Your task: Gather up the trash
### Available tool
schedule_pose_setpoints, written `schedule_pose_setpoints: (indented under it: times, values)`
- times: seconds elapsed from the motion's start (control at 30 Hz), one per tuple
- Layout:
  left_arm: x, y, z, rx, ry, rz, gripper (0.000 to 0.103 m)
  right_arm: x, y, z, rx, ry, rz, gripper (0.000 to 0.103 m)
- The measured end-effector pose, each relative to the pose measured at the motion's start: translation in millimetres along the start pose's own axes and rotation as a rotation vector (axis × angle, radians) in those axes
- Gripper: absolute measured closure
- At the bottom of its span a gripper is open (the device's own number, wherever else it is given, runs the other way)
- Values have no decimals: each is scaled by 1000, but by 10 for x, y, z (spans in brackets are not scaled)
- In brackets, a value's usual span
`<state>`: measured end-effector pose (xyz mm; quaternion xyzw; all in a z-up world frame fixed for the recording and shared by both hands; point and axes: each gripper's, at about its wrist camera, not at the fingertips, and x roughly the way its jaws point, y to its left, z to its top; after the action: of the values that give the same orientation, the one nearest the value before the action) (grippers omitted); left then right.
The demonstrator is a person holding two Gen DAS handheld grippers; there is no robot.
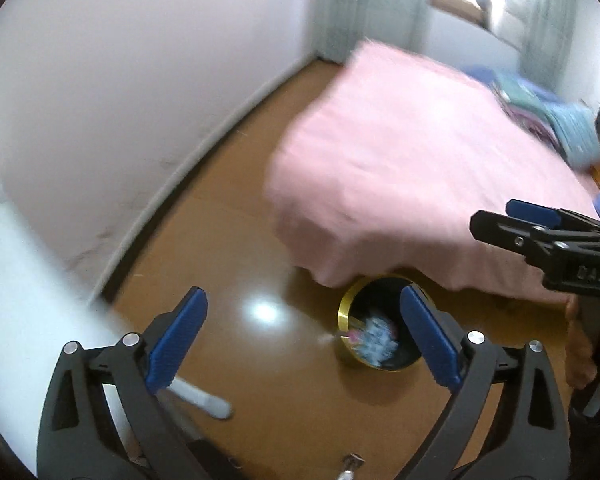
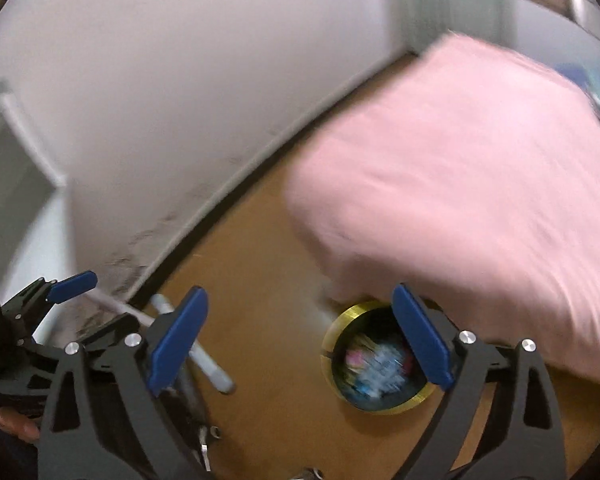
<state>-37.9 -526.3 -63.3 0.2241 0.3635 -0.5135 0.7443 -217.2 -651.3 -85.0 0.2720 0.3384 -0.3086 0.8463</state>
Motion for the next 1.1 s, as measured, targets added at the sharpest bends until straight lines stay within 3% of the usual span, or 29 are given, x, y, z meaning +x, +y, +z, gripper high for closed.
schedule_pose_setpoints:
  times: [0.13,0.27,0.33,0.43,0.57,0.77,0.9,1.1]
  values:
    - [-768,788,-284,-119,-44,200,8,-28,913,126,-139,-39,110,12]
    - [-1605,1668,-919,-292,-57,449,8,26,1948,92,-281,-29,261,12]
    - [-1946,1950,-1193,-366,-64,537,8,16,2504,7,-364,-21,338,12]
    - [-2646,2419,-1787,-559,-106,607,8,-81,3168,-151,-465,-12,441,12]
    - [-3268,2668,-2408,-693,-115,740,8,-237,3870,-401,-582,-7,524,12]
    - [-3677,2637,-3016,-764,-106,851,8,-444,4570,-770,-662,15,615,12]
    - [-3914,2688,-3314,-822,-149,842,8,-529,4822,-1019,-725,24,613,12]
    - [-3972,2677,-3363,-837,-175,836,8,-694,4776,-1190,-761,-27,593,12]
